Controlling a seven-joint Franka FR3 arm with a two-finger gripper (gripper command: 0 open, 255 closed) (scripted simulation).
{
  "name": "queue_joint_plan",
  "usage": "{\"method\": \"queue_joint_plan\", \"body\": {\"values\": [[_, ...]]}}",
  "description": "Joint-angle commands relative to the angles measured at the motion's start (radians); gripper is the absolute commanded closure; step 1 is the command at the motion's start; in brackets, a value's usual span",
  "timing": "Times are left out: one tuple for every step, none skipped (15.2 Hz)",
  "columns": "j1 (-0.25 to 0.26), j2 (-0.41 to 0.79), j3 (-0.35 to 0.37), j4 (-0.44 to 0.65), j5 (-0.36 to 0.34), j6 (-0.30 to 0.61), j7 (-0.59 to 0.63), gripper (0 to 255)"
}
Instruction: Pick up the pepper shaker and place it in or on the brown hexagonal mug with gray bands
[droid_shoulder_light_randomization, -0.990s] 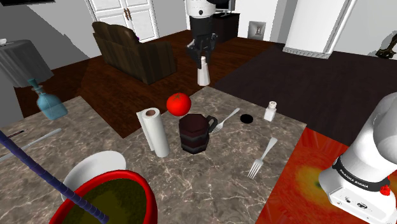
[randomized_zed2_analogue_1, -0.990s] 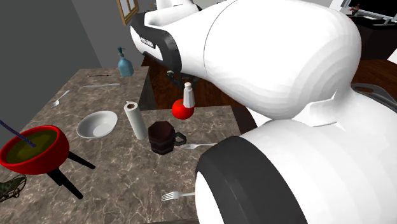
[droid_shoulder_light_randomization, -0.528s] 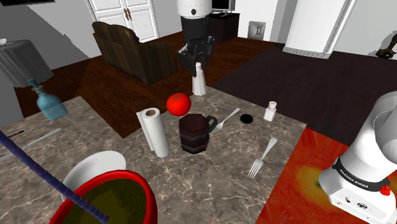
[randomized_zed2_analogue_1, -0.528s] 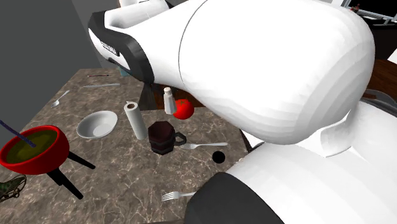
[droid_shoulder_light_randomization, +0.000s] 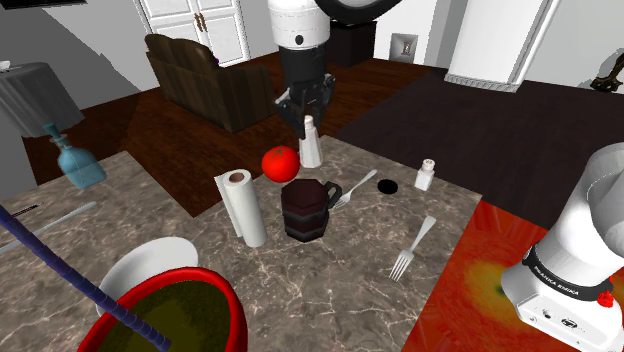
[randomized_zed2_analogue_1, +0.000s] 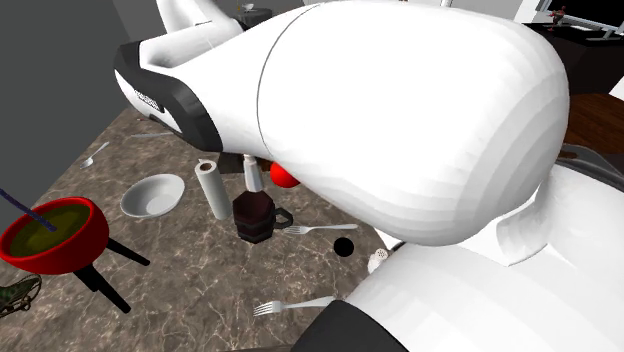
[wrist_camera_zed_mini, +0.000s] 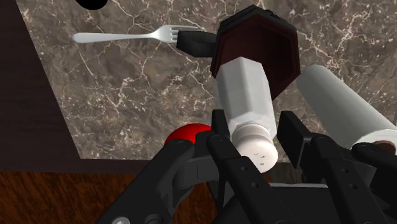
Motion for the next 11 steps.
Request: {"method": "queue_joint_plan", "body": {"values": [[0.001, 0.003, 0.002, -0.025, -0.002, 0.027, 0.007, 255], [0.001, 0.003, 0.001, -0.039, -0.002, 0.041, 0.008, 255], [0.001, 0.003, 0.001, -0.052, -0.003, 0.054, 0.010, 255], [0.001, 0.003, 0.001, -0.065, -0.003, 0.067, 0.011, 255], [0.001, 0.004, 0.001, -0.078, -0.004, 0.080, 0.013, 255], [0.001, 0.004, 0.001, -0.090, -0.005, 0.094, 0.015, 255], [0.001, 0.005, 0.001, -0.102, -0.006, 0.107, 0.017, 255], [0.001, 0.007, 0.001, -0.114, -0.007, 0.120, 0.019, 255], [0.001, 0.008, 0.001, -0.126, -0.008, 0.133, 0.021, 255], [0.001, 0.010, 0.001, -0.138, -0.009, 0.146, 0.023, 255], [0.001, 0.012, 0.001, -0.149, -0.010, 0.159, 0.025, 255]]}}
